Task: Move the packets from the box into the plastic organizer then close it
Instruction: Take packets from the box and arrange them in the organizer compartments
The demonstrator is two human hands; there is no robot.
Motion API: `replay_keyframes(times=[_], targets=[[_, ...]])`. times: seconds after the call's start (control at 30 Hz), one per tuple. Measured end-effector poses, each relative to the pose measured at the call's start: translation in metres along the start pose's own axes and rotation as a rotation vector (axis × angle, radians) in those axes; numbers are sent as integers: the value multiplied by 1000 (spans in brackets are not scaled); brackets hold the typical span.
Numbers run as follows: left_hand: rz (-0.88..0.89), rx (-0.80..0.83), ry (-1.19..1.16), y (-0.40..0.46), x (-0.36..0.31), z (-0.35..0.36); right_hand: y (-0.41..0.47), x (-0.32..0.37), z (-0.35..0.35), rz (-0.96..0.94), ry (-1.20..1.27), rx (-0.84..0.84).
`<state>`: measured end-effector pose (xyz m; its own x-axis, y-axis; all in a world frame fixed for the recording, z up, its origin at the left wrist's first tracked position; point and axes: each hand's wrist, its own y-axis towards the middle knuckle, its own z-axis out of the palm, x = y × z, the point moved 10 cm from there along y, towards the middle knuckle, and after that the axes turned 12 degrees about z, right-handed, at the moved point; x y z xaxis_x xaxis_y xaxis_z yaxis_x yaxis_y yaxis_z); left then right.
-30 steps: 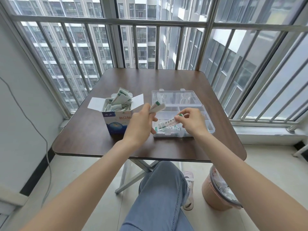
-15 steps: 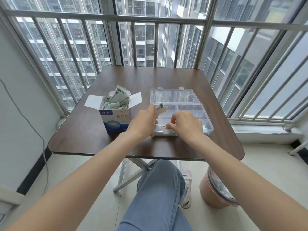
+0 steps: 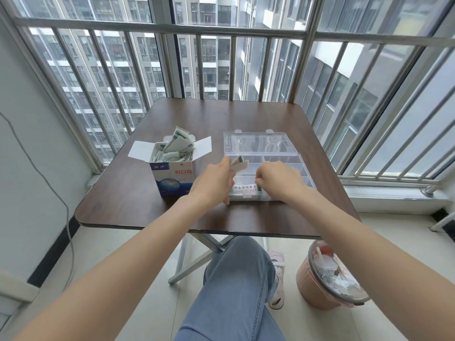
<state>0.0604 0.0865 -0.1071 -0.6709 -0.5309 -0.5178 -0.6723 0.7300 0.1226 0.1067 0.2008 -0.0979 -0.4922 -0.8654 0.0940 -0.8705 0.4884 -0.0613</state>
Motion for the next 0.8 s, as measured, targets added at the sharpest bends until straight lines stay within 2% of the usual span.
replay_keyframes(times=[0.2, 0.3, 0.33, 0.4, 0.5, 0.57, 0.63, 0.73, 0.8], targets=[[-5, -19, -90, -5, -3, -6, 0, 1, 3, -9, -16, 16], [6, -79, -217, -9, -7, -11, -1, -1, 0, -19, 14, -4], [4, -102, -295, -10, -7, -12, -2, -3, -5, -19, 88, -22], [-5, -124, -463, -13, -9, -13, -4, -9, -17, -9, 424, -18], [-16, -89, -662, -16, -12, -8, -12, -12, -15, 54, 994, 233], [0, -48, -696, -17, -17, -5, -18, -10, -4, 110, 1168, 389], [15, -21, -691, -17, -21, -3, -20, -9, 3, 167, 1336, 448], [-14, -26, -660, -18, -17, -4, -20, -14, 6, 241, 1554, 441], [-76, -38, -669, -19, -11, -4, -17, -18, 4, 225, 1570, 396]])
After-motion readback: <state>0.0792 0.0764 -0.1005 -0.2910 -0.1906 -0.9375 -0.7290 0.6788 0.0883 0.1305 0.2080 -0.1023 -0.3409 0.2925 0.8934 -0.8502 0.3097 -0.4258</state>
